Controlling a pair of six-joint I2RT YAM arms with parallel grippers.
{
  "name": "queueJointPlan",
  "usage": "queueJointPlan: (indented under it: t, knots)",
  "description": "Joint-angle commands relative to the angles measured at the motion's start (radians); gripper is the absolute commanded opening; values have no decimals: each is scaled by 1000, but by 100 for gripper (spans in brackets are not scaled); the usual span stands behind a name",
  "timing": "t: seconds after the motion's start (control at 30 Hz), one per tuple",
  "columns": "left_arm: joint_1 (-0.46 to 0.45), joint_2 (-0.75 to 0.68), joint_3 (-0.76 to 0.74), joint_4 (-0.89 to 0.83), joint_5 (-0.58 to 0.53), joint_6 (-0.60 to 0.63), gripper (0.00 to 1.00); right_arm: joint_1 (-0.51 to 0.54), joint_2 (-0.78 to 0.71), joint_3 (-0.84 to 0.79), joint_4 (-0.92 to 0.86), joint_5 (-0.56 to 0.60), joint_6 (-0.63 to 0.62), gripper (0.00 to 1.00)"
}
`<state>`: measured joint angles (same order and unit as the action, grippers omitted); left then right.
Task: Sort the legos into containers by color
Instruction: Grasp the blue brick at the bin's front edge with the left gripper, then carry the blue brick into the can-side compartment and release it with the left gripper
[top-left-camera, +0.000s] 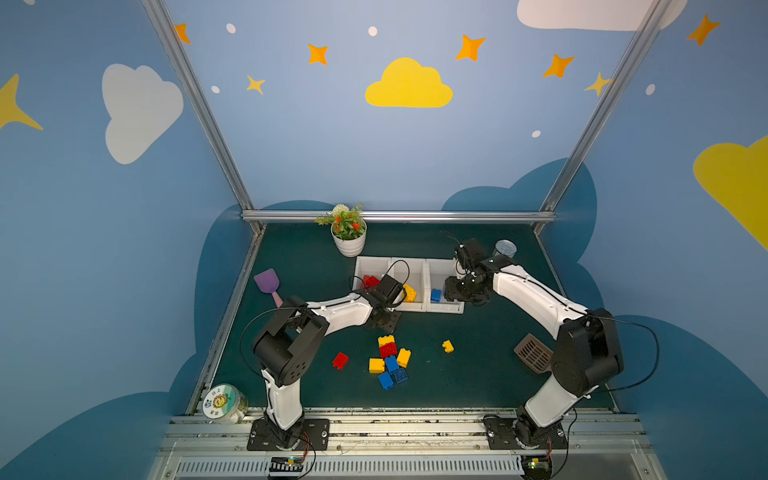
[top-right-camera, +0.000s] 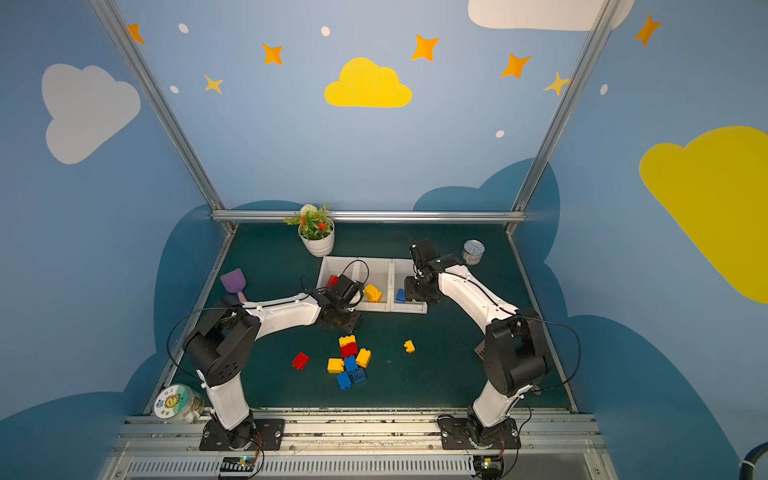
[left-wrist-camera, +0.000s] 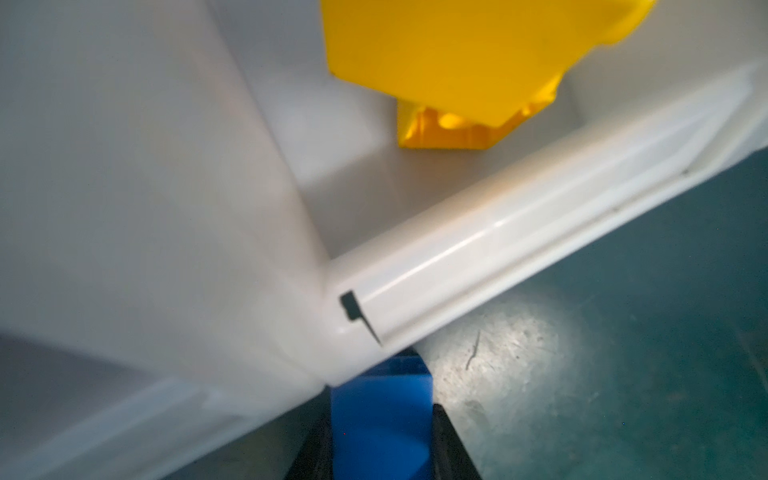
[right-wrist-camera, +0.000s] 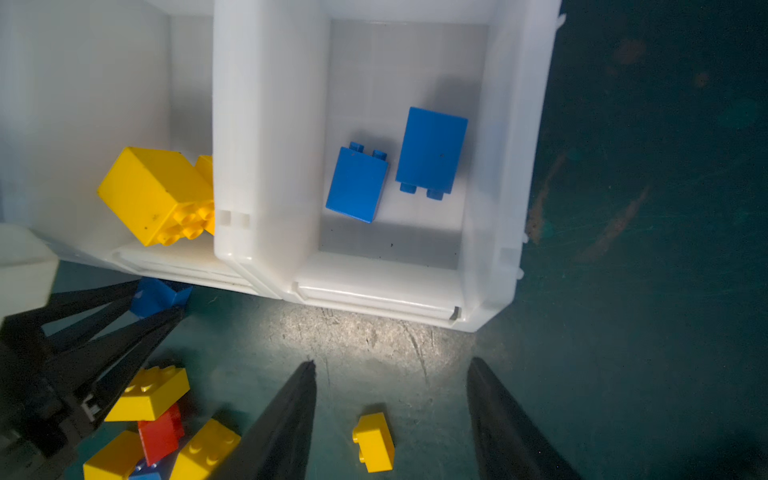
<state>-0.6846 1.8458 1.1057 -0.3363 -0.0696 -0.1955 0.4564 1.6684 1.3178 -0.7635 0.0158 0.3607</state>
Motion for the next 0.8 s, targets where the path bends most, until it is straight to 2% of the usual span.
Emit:
queueJointPlan:
  t: [0.0,0.2,0.4,0.6,0.77]
  knots:
    - [-36,-27,31,-64,38,8,30,-10,-54,-17,-7,0,-3,58]
    - [-128,-32,128,-107,58,3,30,-49,-120,-31,-16,-21,-32,58]
    - [-143,7,296,-101,87,-7,32,-118,-202,-57,-39,-38,-56,58]
    - [-135,167,560,-122,-5,52,33,-191,-268,-111,-46,-77,-68,58]
    - [-104,310,753,-171,-3,67,34,-221,-316,-149,-50,-89,-69,58]
